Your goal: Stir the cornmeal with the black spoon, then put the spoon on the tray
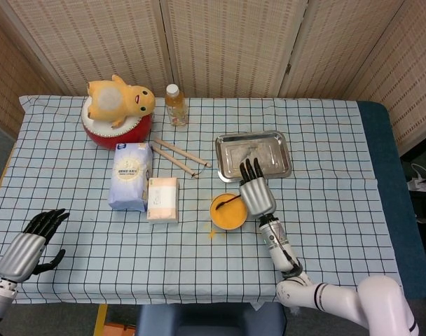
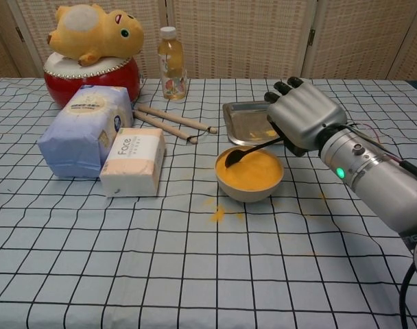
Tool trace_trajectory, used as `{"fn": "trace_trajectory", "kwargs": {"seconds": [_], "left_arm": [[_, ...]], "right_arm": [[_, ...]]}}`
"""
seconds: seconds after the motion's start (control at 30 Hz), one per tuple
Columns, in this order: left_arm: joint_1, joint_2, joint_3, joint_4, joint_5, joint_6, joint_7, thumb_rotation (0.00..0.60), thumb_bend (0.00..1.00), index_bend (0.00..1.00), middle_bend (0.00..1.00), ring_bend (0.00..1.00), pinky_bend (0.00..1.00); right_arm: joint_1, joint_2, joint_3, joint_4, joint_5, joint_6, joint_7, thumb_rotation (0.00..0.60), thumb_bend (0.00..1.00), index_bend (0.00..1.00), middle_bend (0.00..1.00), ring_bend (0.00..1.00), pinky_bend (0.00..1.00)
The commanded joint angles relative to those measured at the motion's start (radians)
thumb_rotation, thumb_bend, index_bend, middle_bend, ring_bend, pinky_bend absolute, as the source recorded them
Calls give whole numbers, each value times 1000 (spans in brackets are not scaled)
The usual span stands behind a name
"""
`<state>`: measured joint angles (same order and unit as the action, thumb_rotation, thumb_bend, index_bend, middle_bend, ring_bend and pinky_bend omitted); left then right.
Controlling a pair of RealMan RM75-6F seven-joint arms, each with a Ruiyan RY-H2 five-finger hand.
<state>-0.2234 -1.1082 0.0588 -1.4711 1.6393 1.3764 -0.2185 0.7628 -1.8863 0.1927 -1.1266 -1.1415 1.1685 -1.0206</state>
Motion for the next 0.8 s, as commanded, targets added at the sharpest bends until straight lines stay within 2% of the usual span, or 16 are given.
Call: {"fn": "trace_trajectory", "kwargs": {"seconds": [0.03,0.3,0.5,0.67,0.8], "left_arm": [[0,-1,-1,0,-2,-1,1,600,419,0,12,0,73],[0,-7,-1,-3,-3,-3,16,600,419,0,13,0,71],[2,-10,-1,-6,1,3,26,600,418,0,13,0,65],[4,-11,0,-3,6,11,25,600,419,0,15,0,56],[5,-11,-2,0,7,18,19,600,418,0,7,0,56]], "right_arm": [[-8,6,-12,-5,-7,0,1,600,408,837,116,0,79],[-51,82,-43,-123,-16,23,-7,600,407,846,120,0,79],[-70,131,-44,-197,-19,48,-17,600,407,848,121,0,79],[-69,112,-26,-168,-41,82,6,600,407,848,121,0,79],[-67,60,-25,-73,-100,131,59,600,408,849,133,0,81]]}}
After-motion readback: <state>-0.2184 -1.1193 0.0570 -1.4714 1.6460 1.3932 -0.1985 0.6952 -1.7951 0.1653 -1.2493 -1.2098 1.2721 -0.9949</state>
